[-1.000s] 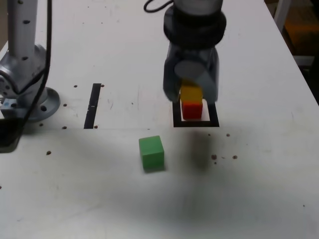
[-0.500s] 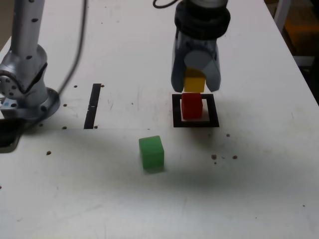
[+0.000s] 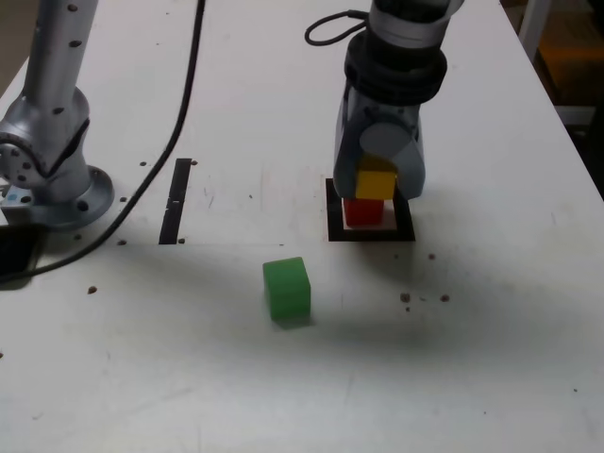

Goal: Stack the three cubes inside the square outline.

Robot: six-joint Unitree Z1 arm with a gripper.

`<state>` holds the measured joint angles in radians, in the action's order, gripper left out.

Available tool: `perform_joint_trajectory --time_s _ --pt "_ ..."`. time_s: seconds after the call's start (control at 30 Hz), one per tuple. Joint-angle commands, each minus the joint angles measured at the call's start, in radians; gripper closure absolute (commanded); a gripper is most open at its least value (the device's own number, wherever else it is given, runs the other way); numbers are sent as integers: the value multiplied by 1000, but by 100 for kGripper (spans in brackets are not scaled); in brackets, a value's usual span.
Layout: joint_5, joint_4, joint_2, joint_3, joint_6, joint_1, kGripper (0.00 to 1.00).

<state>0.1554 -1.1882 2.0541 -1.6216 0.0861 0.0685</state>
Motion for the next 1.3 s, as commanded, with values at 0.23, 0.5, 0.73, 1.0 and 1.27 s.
perform_joint_trajectory --time_s 0.23,0.5,0.73,1.0,1.27 --pt "-14 -1 -15 14 -10 -19 78" --pt "-9 -1 -17 21 -16 -23 73" --pt "4 -5 -17 26 -26 -23 59" --pt "12 -9 -17 23 -37 -23 47" --pt "10 -12 -19 15 -47 -23 37"
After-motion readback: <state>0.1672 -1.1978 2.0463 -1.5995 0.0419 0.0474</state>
